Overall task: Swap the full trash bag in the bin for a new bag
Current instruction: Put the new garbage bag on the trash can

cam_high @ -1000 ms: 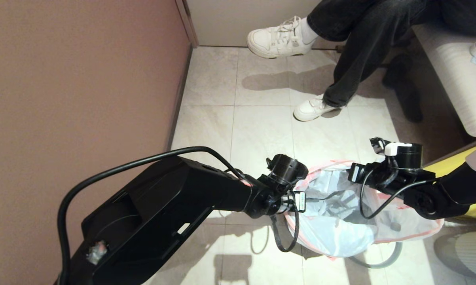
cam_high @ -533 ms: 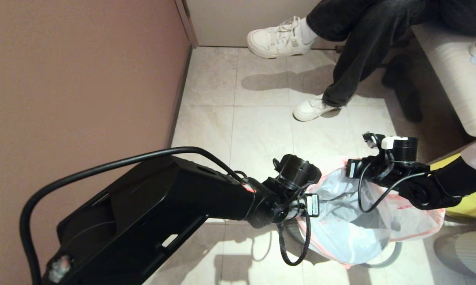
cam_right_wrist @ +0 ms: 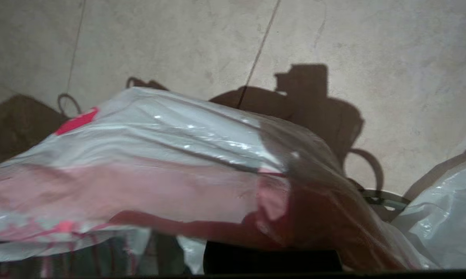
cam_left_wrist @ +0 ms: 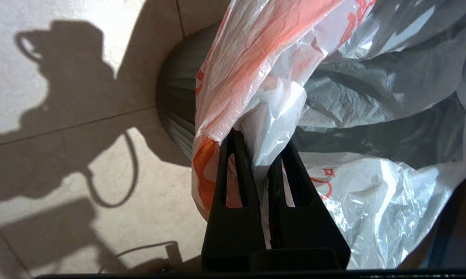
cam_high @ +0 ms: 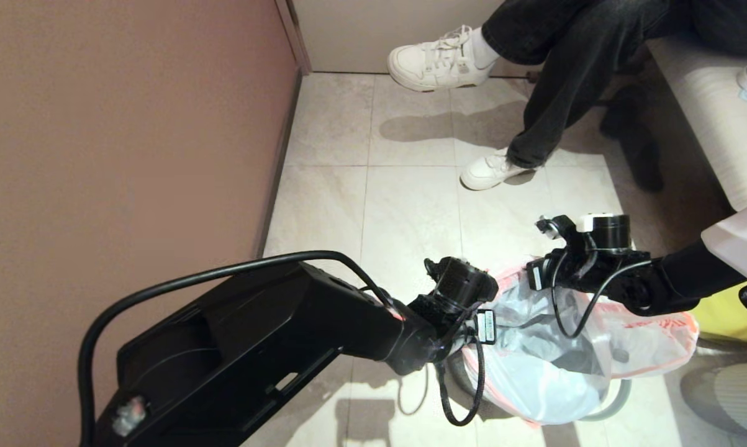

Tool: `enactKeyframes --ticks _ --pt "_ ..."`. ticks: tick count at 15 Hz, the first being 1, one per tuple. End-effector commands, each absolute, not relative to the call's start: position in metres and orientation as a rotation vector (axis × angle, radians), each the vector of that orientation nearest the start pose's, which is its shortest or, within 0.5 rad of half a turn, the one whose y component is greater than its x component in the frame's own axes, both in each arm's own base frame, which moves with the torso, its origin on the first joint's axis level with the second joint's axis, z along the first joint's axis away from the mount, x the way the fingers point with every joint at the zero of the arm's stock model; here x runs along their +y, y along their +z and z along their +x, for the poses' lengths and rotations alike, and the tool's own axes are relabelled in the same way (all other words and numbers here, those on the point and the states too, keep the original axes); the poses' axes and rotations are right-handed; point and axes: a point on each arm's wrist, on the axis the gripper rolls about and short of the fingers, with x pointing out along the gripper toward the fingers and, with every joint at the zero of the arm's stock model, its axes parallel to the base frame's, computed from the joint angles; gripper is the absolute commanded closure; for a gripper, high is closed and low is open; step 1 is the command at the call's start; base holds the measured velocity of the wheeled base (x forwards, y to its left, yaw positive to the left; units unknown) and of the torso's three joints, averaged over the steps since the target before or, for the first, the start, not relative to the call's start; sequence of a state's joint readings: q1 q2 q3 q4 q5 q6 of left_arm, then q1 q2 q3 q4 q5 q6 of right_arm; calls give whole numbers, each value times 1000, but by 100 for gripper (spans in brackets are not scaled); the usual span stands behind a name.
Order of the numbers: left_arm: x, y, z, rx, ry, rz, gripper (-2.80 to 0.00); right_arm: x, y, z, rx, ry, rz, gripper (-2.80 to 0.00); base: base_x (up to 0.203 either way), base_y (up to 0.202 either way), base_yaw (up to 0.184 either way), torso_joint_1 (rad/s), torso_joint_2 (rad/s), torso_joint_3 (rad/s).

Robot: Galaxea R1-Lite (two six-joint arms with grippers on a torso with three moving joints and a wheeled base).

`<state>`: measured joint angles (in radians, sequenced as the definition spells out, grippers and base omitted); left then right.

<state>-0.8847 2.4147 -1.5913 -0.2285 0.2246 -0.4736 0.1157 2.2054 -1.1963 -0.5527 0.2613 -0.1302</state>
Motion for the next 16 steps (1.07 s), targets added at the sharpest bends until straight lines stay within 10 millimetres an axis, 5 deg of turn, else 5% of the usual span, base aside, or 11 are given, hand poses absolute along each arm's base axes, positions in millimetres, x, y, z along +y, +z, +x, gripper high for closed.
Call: enactKeyframes --ticks 1,6,13,16 --pt "-371 58 310 656 -491 -122 0 63 108 414 420 468 -85 0 0 0 0 0 0 0" --pt "-367 66 316 593 -435 -140 0 71 121 410 582 575 -52 0 0 0 0 0 0 0" --pt "-345 54 325 583 -385 -146 0 26 90 443 572 460 -15 0 0 0 0 0 0 0" --pt "-330 42 330 610 -347 -133 0 12 94 448 533 394 114 0 0 0 0 0 0 0"
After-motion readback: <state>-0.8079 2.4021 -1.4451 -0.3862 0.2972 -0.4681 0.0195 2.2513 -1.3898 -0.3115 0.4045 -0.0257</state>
